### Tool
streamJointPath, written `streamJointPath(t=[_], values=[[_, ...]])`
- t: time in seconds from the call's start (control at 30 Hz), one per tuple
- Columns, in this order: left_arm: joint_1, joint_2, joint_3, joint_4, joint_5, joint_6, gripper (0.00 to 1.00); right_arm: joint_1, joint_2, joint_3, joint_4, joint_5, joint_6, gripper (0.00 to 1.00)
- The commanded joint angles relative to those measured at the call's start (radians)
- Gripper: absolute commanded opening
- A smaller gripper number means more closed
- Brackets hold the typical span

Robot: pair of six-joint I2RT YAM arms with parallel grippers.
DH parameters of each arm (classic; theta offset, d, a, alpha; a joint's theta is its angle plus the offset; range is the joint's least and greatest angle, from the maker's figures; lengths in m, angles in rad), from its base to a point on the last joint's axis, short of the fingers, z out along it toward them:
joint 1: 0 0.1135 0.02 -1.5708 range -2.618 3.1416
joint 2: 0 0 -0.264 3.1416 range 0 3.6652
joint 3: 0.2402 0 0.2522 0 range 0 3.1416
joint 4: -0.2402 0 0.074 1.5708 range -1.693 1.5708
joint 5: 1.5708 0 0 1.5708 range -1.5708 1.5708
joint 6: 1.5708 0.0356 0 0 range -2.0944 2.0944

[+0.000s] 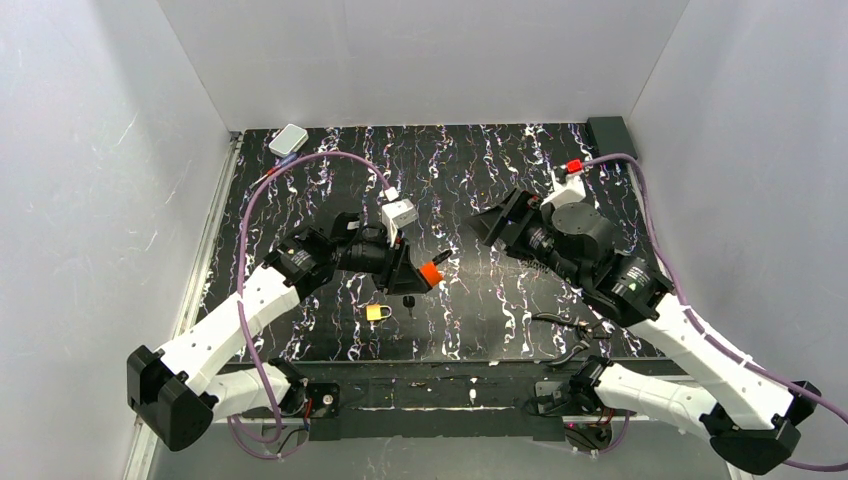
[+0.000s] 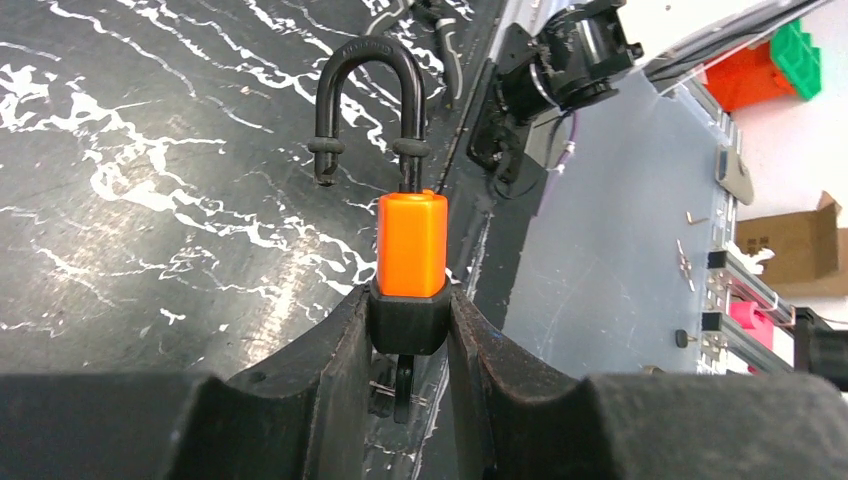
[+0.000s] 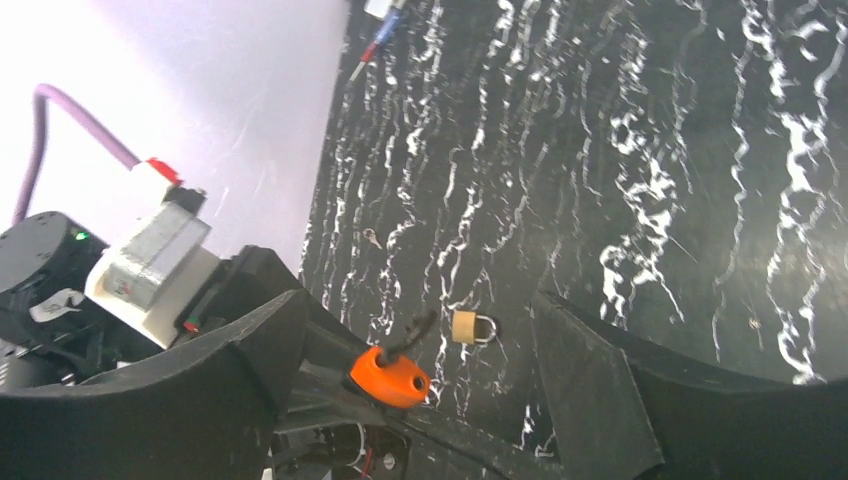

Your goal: Unlock with the key

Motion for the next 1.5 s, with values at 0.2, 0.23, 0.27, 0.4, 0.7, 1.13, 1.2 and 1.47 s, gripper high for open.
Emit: streamJointPath(t=[0.2, 0.23, 0.27, 0.4, 0.7, 1.13, 1.2, 1.47], values=[[0.007, -0.012, 0.051, -0.016, -0.067, 0.027, 0.0, 0.001, 0.076, -0.055, -0.003, -0.111, 0.172, 0.78], [0.007, -0.013, 0.051, -0.017, -0.068, 0.029, 0.0, 0.001, 0.093, -0.059, 0.021, -0.132, 0.177, 0.76], [0.007, -0.015, 0.05, -0.018, -0.068, 0.03, 0.0, 0.001, 0.108, -0.066, 0.047, -0.149, 0.185, 0.75], [0.007, -0.012, 0.051, -0.026, -0.072, 0.034, 0.0, 0.003, 0.149, -0.103, 0.149, -0.204, 0.213, 0.68], [0.007, -0.007, 0.052, -0.024, -0.063, 0.029, 0.0, 0.012, 0.219, -0.134, 0.247, -0.252, 0.235, 0.56], [0.008, 0.04, 0.056, 0.024, 0.124, -0.032, 0.0, 0.015, 0.153, -0.287, 0.528, -0.367, 0.038, 0.14], [0.01, 0.044, 0.051, 0.046, 0.166, -0.05, 0.0, 0.015, 0.114, -0.338, 0.607, -0.404, -0.012, 0.11], [0.034, 0.081, 0.013, 0.242, 0.363, -0.222, 0.0, 0.015, -0.001, -0.492, 0.795, -0.52, -0.198, 0.03]])
